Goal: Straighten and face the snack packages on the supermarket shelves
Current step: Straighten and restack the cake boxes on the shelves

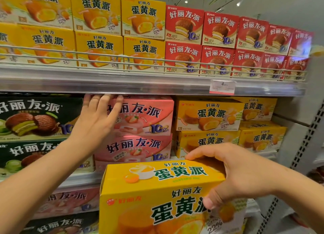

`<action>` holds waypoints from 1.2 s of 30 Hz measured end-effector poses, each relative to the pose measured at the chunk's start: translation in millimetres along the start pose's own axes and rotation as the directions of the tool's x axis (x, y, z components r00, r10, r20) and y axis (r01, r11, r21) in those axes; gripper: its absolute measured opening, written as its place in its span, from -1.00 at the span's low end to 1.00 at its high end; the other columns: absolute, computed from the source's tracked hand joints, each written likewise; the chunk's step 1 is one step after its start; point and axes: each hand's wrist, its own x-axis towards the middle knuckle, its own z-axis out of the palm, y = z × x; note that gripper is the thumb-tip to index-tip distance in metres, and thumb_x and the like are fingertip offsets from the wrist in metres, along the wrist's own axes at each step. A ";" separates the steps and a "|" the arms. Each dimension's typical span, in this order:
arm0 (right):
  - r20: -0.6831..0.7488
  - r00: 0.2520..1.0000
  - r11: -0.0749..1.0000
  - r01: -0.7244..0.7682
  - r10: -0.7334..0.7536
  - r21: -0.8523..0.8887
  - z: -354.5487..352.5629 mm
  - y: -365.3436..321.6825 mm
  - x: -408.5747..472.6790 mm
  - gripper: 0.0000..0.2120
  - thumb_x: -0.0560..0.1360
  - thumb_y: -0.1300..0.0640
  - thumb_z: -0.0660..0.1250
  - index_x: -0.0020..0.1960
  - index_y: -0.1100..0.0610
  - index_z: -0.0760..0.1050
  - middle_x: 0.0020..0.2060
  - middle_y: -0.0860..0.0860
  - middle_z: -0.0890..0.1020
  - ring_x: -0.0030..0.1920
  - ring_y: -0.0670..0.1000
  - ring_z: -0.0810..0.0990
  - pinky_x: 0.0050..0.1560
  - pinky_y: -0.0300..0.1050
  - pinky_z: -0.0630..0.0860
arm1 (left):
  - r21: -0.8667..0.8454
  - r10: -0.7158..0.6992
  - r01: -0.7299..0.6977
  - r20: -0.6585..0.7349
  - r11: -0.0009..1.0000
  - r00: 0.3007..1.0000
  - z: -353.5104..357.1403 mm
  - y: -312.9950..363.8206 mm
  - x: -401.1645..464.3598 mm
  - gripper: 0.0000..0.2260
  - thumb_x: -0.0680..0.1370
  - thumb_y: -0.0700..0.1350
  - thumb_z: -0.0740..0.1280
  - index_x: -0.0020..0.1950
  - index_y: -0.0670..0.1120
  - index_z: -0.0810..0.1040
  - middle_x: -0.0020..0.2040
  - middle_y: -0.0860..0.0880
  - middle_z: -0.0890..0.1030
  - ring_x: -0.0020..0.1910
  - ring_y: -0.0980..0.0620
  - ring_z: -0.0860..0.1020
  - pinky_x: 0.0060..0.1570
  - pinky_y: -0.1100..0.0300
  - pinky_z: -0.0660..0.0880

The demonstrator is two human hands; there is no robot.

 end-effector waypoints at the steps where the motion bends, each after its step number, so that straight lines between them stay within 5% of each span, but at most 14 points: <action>1: 0.000 1.000 1.000 -0.004 0.004 0.002 1.2 -0.3 0.0 -0.32 0.16 -0.10 0.65 0.20 -0.31 0.43 0.08 -0.31 0.60 0.03 -0.22 0.62 -0.02 -0.34 0.54 | 0.017 0.004 -0.004 -0.011 1.000 1.000 0.2 0.4 0.8 -0.11 0.19 -0.15 0.67 0.43 -0.32 0.37 0.18 -0.44 0.42 0.09 -0.45 0.43 0.11 -0.44 0.37; 8: 0.008 0.999 0.998 -0.035 0.034 0.056 10.5 0.1 2.1 -0.33 0.17 -0.03 0.66 0.20 -0.23 0.46 0.06 -0.28 0.60 0.03 -0.18 0.63 0.01 -0.21 0.59 | 0.022 0.002 -0.003 0.021 1.000 1.000 0.6 4.8 2.8 -0.09 0.23 -0.09 0.65 0.46 -0.29 0.32 0.22 -0.41 0.38 0.15 -0.45 0.37 0.25 -0.47 0.23; 12: 0.004 0.999 0.998 -0.045 0.045 0.044 14.8 1.5 3.8 -0.31 0.17 -0.08 0.66 0.22 -0.24 0.44 0.05 -0.34 0.58 0.03 -0.23 0.61 -0.01 -0.31 0.55 | -0.010 0.031 -0.031 0.024 0.999 0.999 -1.5 7.4 -1.9 -0.05 0.24 0.03 0.64 0.48 -0.30 0.30 0.29 -0.46 0.35 0.26 -0.48 0.33 0.27 -0.48 0.19; 15: -0.004 0.998 0.996 -0.066 0.067 0.064 12.2 7.0 -2.3 -0.29 0.17 -0.07 0.65 0.23 -0.23 0.42 0.06 -0.37 0.56 0.04 -0.24 0.60 -0.02 -0.36 0.53 | -0.094 0.180 -0.187 -0.076 0.978 0.981 -2.7 33.4 -4.4 -0.25 0.41 0.04 0.50 0.46 -0.29 0.34 0.38 -0.45 0.33 0.39 -0.45 0.28 0.38 -0.37 0.14; 18: -0.033 0.996 0.995 -0.083 0.084 0.051 4.1 21.8 -16.2 -0.27 0.16 -0.09 0.65 0.25 -0.22 0.42 0.06 -0.40 0.55 0.06 -0.28 0.58 0.03 -0.37 0.51 | -0.179 0.389 -0.414 -0.161 0.892 0.907 -0.3 80.3 11.3 -0.50 0.46 -0.12 0.43 0.35 -0.29 0.49 0.30 -0.36 0.49 0.30 -0.37 0.46 0.30 -0.23 0.40; 21: -0.058 0.994 0.995 -0.092 0.094 0.046 -10.7 42.8 -36.5 -0.26 0.15 -0.10 0.65 0.26 -0.23 0.42 0.09 -0.43 0.52 0.09 -0.31 0.55 0.02 -0.45 0.46 | -0.236 0.450 -0.463 -0.109 0.855 0.887 -5.1 132.9 44.0 -0.45 0.43 -0.11 0.45 0.37 -0.29 0.46 0.32 -0.34 0.47 0.31 -0.33 0.45 0.29 -0.16 0.41; 25: -0.053 0.994 0.994 -0.091 0.094 0.055 -34.7 85.0 -62.6 -0.32 0.17 -0.07 0.66 0.20 -0.25 0.42 0.06 -0.47 0.51 0.03 -0.33 0.56 -0.07 -0.50 0.45 | -0.165 0.309 -0.305 0.003 0.938 0.951 0.3 194.0 92.2 -0.31 0.52 0.09 0.31 0.55 -0.17 0.16 0.51 -0.22 0.27 0.47 -0.22 0.25 0.41 -0.11 0.23; 29: -0.018 0.997 0.997 -0.081 0.081 -0.002 -64.4 138.8 -83.6 -0.33 0.17 -0.13 0.64 0.19 -0.30 0.42 0.07 -0.46 0.49 0.04 -0.34 0.53 -0.02 -0.45 0.46 | -0.132 0.071 -0.063 0.055 0.989 0.996 10.5 236.6 123.6 -0.27 0.52 0.24 0.24 0.56 -0.10 0.12 0.52 -0.19 0.26 0.47 -0.24 0.25 0.42 -0.15 0.19; 36: 0.036 0.999 0.998 -0.019 0.021 -0.064 -108.1 204.0 -98.7 -0.32 0.16 -0.13 0.64 0.20 -0.27 0.43 0.04 -0.45 0.49 0.03 -0.34 0.52 -0.01 -0.42 0.46 | -0.051 -0.188 0.197 0.142 0.979 0.972 15.5 262.0 149.5 -0.22 0.38 0.47 0.18 0.42 -0.01 0.36 0.36 -0.16 0.47 0.33 -0.26 0.41 0.33 -0.21 0.28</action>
